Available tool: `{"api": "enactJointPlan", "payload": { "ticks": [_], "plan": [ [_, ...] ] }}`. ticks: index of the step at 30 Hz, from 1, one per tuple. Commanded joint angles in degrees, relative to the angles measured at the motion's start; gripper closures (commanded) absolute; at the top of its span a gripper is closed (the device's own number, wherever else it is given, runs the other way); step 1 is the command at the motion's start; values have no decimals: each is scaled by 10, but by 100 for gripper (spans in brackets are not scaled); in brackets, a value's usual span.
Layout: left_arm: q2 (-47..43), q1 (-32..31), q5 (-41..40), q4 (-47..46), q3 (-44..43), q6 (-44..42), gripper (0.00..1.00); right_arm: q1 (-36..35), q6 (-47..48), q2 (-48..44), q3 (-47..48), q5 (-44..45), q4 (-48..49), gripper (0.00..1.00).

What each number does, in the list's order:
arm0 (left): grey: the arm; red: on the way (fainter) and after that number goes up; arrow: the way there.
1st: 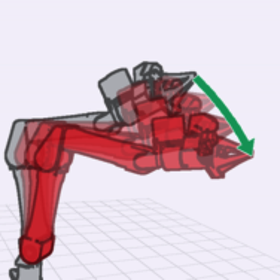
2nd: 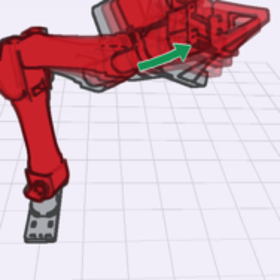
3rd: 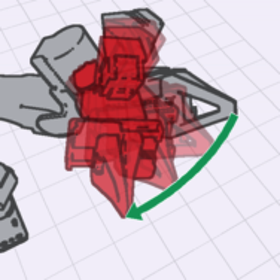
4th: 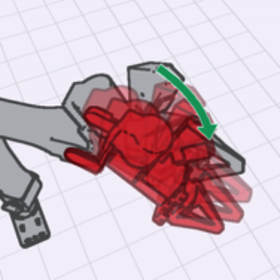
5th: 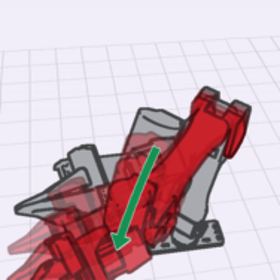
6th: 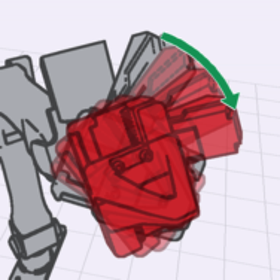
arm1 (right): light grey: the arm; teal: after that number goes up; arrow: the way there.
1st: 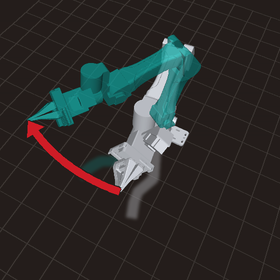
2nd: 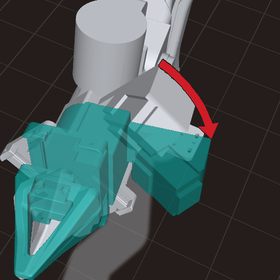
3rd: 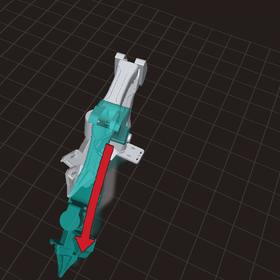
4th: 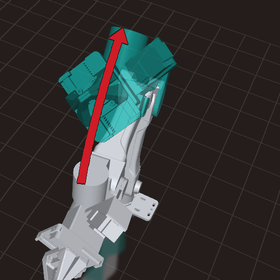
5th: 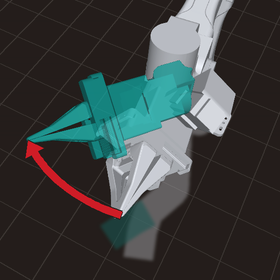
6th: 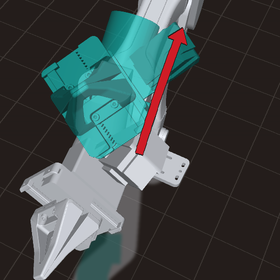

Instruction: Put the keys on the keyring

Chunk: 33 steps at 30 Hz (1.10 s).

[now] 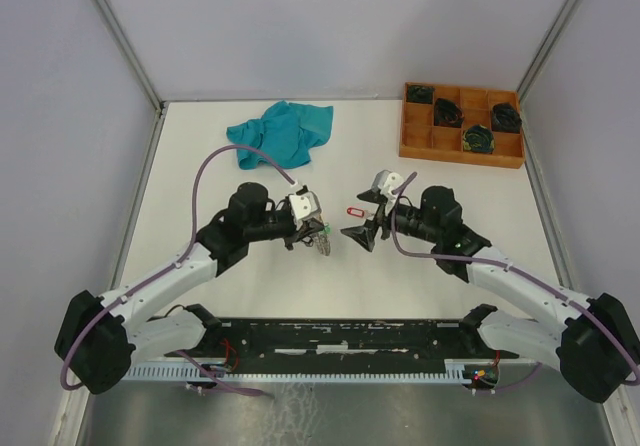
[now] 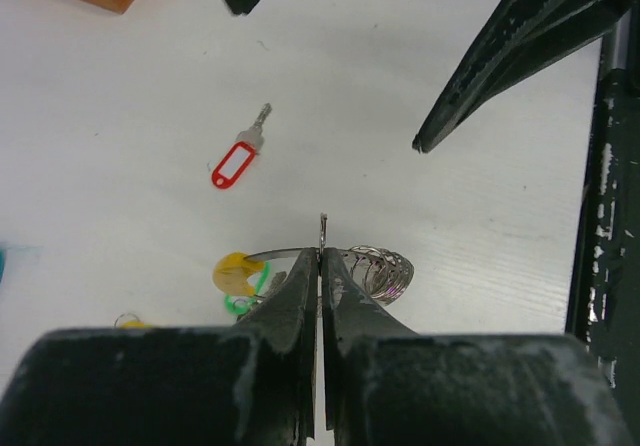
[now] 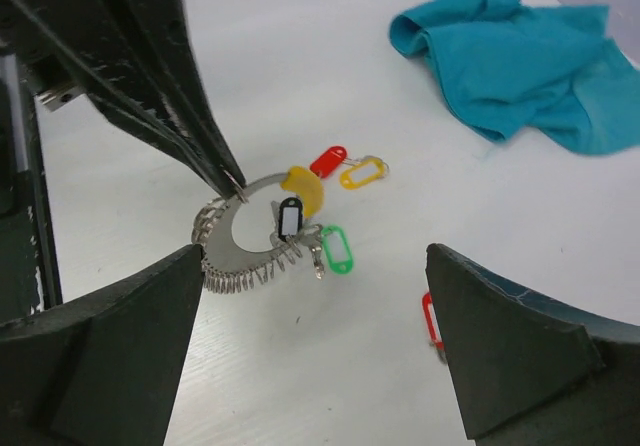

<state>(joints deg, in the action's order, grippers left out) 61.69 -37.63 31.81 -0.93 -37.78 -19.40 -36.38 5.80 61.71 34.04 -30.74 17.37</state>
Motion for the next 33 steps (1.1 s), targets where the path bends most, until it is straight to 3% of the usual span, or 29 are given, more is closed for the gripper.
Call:
{"api": "enactJointPlan", "payload": {
  "ticks": [1, 8, 16, 24, 33],
  "plan": [
    [-17, 1, -71, 3, -24, -16, 97, 0, -136, -29, -36, 180, 51, 0],
    [-32, 0, -136, 14, -31, -8, 97, 1, -166, 12, 42, 274, -85, 0],
    [-45, 1, -173, 11, -27, -7, 97, 5, -215, 62, 64, 393, -133, 0],
    [-45, 1, -170, 15, -32, -7, 97, 7, -230, 139, 110, 380, -189, 0],
    [-49, 1, -169, 17, -32, -7, 97, -15, -250, 219, 97, 417, -121, 28]
  ]
}}
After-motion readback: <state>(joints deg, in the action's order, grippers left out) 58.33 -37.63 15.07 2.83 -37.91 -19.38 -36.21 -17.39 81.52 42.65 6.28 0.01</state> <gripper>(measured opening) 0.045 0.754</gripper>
